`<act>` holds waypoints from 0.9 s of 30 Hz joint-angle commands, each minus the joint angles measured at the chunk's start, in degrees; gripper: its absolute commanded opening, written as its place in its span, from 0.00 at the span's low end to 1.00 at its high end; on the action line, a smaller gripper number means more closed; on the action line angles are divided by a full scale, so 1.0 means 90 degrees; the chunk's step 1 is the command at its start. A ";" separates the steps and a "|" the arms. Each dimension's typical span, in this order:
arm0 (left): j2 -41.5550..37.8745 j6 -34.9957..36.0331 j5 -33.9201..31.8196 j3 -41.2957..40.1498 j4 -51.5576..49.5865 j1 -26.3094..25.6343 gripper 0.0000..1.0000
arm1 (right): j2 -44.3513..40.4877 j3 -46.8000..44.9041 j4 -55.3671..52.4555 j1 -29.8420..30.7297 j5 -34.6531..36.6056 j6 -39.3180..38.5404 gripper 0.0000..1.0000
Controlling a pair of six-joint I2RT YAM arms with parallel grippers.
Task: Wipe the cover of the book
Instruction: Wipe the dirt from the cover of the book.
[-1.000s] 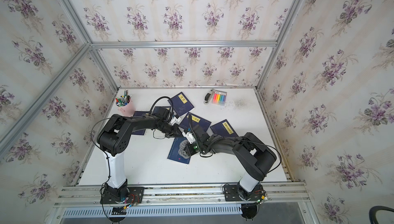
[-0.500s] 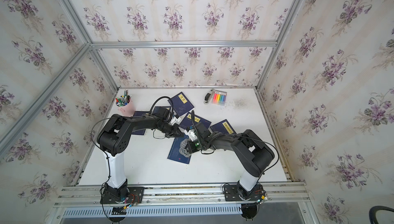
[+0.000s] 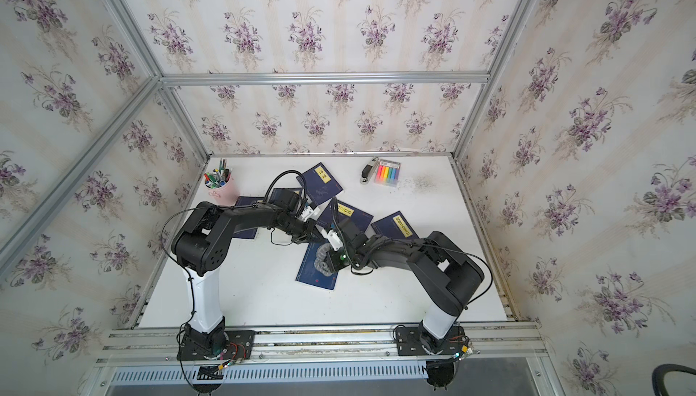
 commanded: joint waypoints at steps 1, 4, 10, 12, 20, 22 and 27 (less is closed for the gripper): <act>0.0190 0.0123 -0.2194 -0.0083 -0.0611 0.0006 0.00 | -0.0174 -0.0157 -0.0444 0.0323 -0.0226 0.0244 0.00; 0.0202 0.0124 -0.2196 -0.0081 -0.0612 0.0006 0.00 | -0.0187 -0.0140 -0.0314 0.0308 -0.0109 0.0233 0.00; 0.0193 0.0110 -0.2194 -0.0099 -0.0599 0.0006 0.00 | 0.0534 0.0274 -0.0024 -0.0844 0.0147 0.0161 0.00; 0.0187 0.0124 -0.2194 -0.0101 -0.0599 0.0006 0.00 | 0.0750 0.0511 -0.0057 -0.1140 0.0575 0.0094 0.00; 0.0156 0.0154 -0.2213 -0.0091 -0.0640 0.0006 0.00 | 0.0586 0.0582 -0.0411 -0.0974 0.0701 -0.0012 0.00; 0.0158 0.0152 -0.2203 -0.0080 -0.0638 0.0006 0.00 | 0.0358 0.0387 -0.0603 -0.0627 0.0738 0.0023 0.00; 0.0204 0.0162 -0.2187 -0.0031 -0.0677 0.0006 0.00 | -0.0133 -0.0105 -0.0428 0.0557 0.0503 0.0679 0.00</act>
